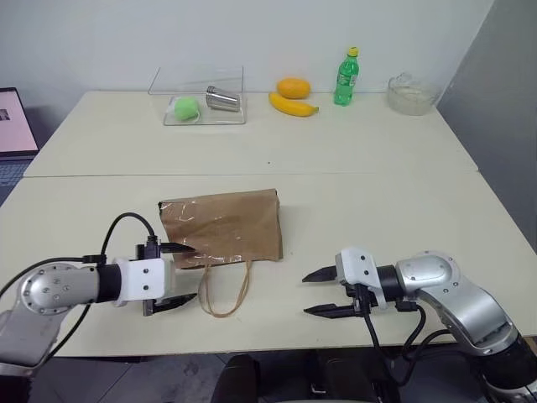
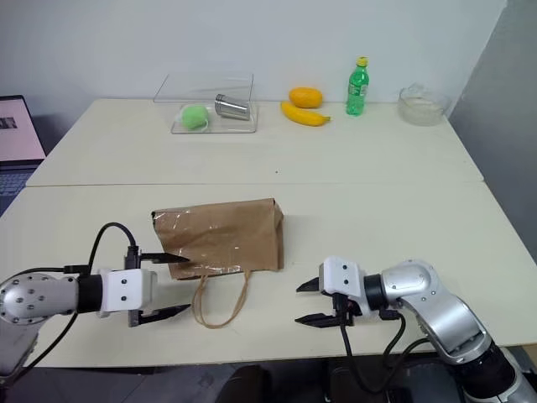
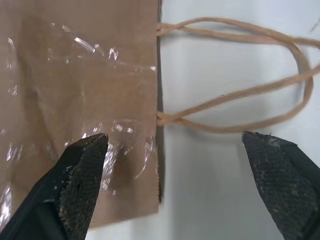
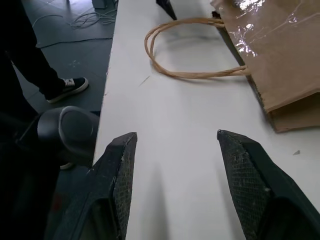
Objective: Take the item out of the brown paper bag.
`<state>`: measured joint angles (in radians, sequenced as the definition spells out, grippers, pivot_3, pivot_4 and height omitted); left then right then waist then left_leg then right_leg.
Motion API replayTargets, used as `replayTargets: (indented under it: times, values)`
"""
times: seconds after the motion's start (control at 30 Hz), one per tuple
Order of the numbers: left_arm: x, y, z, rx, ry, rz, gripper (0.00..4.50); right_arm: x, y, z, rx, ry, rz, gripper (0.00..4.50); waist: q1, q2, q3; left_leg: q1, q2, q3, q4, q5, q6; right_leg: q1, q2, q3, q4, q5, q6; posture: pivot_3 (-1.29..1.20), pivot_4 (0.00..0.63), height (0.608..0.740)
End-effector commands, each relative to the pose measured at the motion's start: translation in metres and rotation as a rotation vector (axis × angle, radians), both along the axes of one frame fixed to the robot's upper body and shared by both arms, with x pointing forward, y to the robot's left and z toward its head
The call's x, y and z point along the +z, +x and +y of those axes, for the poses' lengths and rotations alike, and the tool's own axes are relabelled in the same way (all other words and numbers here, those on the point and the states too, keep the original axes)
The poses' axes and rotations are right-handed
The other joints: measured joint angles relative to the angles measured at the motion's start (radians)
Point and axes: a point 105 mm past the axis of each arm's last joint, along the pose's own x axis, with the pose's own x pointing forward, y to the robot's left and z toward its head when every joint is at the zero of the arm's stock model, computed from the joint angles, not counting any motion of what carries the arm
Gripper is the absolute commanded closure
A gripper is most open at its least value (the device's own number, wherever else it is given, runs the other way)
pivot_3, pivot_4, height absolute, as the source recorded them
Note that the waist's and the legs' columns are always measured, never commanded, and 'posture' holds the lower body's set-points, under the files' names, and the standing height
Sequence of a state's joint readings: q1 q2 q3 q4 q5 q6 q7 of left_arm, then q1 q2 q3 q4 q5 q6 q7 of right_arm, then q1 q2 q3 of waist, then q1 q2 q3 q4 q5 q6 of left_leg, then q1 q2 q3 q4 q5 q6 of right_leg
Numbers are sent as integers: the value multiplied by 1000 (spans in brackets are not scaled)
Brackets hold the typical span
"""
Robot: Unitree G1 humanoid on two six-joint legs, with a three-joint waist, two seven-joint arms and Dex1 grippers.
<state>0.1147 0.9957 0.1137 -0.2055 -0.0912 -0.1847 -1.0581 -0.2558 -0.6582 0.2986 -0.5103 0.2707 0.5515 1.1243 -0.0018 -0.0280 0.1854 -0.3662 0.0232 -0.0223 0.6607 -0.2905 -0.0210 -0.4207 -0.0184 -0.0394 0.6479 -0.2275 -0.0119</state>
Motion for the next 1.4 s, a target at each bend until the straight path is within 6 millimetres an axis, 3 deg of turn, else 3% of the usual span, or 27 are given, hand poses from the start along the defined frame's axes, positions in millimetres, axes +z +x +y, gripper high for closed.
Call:
replayTargets:
  times: [0.03, 0.47, 0.57, 0.73, 0.97, 1.2, 1.4]
  values:
    - [4, 2, -11, -30, -5, -53, 0, 7, -2, 5, 42, 21, -23, 1840, 0, 0, 0, 0, 0, 0, 0, 0, 0, 0, 0, 0, 0, 0, 0, 0, 150, 740]
    - [-14, 10, -35, -18, -100, -97, 0, 6, 0, 4, 60, 7, -30, 1840, 0, 0, 0, 0, 0, 0, 0, 0, 0, 0, 0, 0, 0, 0, 0, 0, 150, 740]
    - [-16, 5, -45, -33, -141, -76, 620, 6, -1, 3, 59, 6, -29, 1787, 0, 0, 0, 0, 0, 0, 0, 0, 0, 0, 0, 0, 1, 0, 0, 0, 150, 740]
    - [-12, -2, -62, -73, -199, -80, 2160, 5, -2, 4, 65, 10, -28, 1787, 0, 0, 0, 0, 0, 0, 0, 0, 0, 1, 0, 0, 1, 0, 0, 0, 150, 740]
    - [13, 14, -67, 56, -399, -42, 4364, -2, -1, 16, 85, 15, -58, 1787, 0, -1, 0, 1, 0, 0, 1, 0, 0, 1, 1, 0, 1, 0, 0, 0, 150, 740]
    - [51, 48, -64, 177, -565, -43, 4462, -6, 24, 67, 97, 46, -220, 1787, -3, -1, -1, 1, 2, 0, 2, 0, 0, 1, 8, 0, 3, 1, 1, 0, 150, 740]
    - [69, 60, -60, 230, -646, -36, 4462, -5, 12, 96, 208, 51, -292, 1787, -2, -1, -1, 0, 3, -1, 2, 0, 0, 0, 9, 2, 1, 1, 1, 0, 150, 740]
